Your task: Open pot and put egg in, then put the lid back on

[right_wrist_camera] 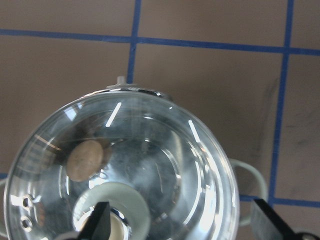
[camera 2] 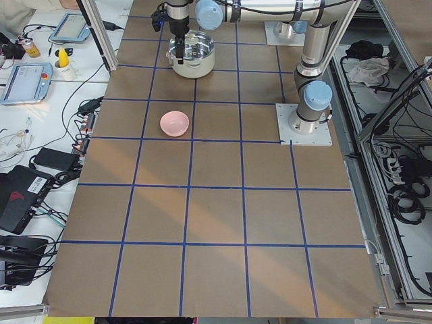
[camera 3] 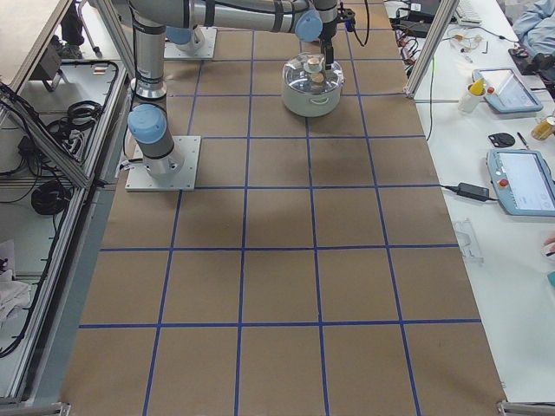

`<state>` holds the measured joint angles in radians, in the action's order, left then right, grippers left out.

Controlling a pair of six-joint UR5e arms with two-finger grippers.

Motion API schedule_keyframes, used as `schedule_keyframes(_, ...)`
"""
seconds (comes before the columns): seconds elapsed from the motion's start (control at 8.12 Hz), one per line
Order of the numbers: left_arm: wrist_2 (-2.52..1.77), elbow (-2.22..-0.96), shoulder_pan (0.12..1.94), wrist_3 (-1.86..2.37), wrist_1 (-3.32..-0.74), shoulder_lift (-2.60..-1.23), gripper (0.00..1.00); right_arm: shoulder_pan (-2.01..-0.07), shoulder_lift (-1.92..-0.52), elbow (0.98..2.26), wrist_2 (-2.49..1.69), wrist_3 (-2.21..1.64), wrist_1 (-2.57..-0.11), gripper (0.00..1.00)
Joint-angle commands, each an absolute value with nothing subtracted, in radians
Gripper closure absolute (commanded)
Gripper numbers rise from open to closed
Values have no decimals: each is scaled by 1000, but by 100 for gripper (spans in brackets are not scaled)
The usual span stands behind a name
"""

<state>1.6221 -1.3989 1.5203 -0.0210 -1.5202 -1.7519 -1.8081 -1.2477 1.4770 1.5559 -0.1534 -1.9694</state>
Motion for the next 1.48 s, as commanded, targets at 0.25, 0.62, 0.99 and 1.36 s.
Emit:
schedule_keyframes(0.25,1595,-1404,1522,-21,-1525,-1712,0,-1572,-1498,1483,1563,104,-1587,0)
schedule_keyframes(0.62,1592,-1404,1520,-20,-1523,-1717,0,-1578,-1522,1488,1556,104,-1571,0)
schedule_keyframes(0.99,1589,-1404,1520,-21,-1523,-1721,0,-1583,-1522,1489,1557,103,-1571,0)
schedule_keyframes(1.36,1591,-1405,1520,-21,-1523,-1715,0,-1583,-1522,1489,1551,103,-1571,0)
